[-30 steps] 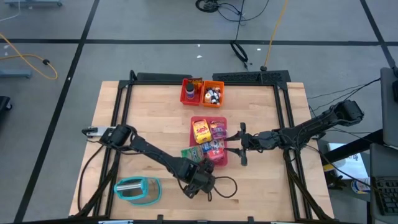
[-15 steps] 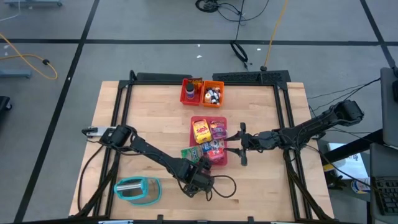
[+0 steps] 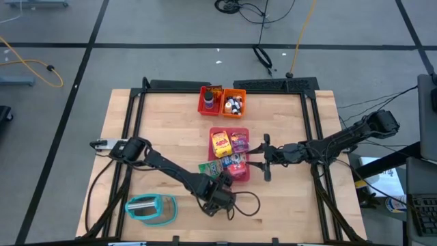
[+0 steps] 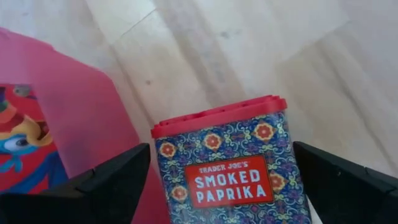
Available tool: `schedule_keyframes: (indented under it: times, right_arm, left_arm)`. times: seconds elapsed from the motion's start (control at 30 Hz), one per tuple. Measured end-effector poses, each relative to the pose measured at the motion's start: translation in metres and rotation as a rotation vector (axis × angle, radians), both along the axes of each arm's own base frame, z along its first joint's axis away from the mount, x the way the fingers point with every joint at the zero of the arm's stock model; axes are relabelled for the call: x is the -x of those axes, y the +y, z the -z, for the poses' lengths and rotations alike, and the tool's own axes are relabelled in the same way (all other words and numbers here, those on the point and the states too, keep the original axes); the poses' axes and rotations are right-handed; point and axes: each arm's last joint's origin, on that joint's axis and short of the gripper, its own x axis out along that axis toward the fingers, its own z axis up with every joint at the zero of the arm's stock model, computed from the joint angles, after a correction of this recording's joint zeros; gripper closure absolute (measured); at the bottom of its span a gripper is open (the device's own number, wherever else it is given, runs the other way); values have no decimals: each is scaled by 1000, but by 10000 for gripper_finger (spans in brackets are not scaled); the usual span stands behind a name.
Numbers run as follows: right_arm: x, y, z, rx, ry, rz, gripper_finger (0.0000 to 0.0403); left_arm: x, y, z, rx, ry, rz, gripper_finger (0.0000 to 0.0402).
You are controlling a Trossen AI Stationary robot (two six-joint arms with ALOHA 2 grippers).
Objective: Pick & Place Kitchen Items
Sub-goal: Put the red seasoning can into the red basket
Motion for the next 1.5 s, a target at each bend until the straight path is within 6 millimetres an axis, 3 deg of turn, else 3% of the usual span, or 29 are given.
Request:
schedule_keyframes:
  times: [0.27, 0.53, 0.63, 0.77, 0.97, 1.17, 1.5]
  right_arm:
    - [0, 0, 0, 1, 1, 0, 232]
    - [0, 0, 0, 2, 1, -1, 232]
    - [2, -1, 3, 3, 5, 0, 232]
    - [3, -5, 7, 2, 7, 18, 232]
    - [3, -8, 9, 0, 6, 32, 232]
    - [4, -8, 9, 1, 8, 31, 232]
    - [4, -8, 9, 3, 9, 30, 232]
  left_arm:
    - [-6, 14, 1, 23, -21, -137, 9]
    - [-8, 12, 7, 93, 8, -127, 11]
    - [-8, 10, 9, 108, 13, -121, 41]
    - [-9, 8, 9, 132, 2, -162, 121]
    - [-8, 8, 9, 151, 5, -220, 125]
    - [-1, 2, -7, 173, -20, -268, 125]
    - [12, -3, -63, 243, -173, -299, 118]
